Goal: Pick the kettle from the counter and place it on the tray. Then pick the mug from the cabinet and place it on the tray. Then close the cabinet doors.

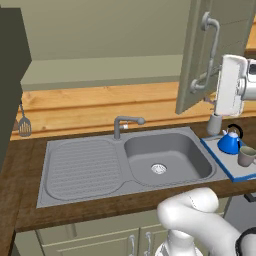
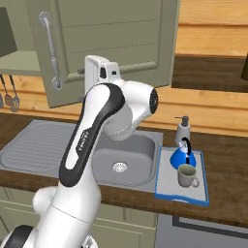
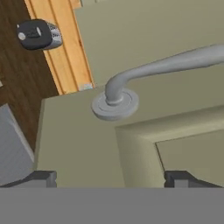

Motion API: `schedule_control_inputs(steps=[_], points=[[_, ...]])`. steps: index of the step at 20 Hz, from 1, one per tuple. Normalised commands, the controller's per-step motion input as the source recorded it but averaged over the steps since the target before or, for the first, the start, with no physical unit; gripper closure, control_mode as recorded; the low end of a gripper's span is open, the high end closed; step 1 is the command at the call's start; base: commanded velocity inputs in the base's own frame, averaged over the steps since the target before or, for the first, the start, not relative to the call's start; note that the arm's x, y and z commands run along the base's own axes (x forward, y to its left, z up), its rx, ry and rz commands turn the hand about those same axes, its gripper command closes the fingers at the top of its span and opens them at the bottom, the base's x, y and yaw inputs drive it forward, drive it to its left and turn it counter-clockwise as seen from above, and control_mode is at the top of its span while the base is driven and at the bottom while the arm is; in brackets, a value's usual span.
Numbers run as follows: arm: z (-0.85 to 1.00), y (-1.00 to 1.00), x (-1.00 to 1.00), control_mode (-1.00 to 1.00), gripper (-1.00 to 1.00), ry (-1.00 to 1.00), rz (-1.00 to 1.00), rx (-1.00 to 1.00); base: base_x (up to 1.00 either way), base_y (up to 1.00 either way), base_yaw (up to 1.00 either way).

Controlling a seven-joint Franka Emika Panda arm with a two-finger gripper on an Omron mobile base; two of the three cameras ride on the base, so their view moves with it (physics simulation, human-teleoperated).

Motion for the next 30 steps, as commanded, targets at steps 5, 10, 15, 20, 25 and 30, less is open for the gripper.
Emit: schedule_control_inputs(steps=[5,10,15,20,25,30], points=[[0.01,0.53,0.63,-1.00,-1.00,0.00,-0.02,-0.07,0.00,0.00,0.00],[0.00,0.39,0.68,-1.00,-1.00,0.01,-0.16,-0.10,0.00,0.00,0.00],[0.00,0.31,0.62,-1.00,-1.00,0.01,-0.24,-0.11,0.00,0.00,0.00],[0.00,0.14,0.45,-1.00,-1.00,0.00,-0.22,-0.08,0.00,0.00,0.00],[-0.04,0.01,0.37,-1.00,-1.00,0.00,-0.21,-0.04,0.00,0.00,0.00],[-0.14,0.00,0.45,-1.00,-1.00,0.00,-0.22,-0.05,0.00,0.00,0.00]])
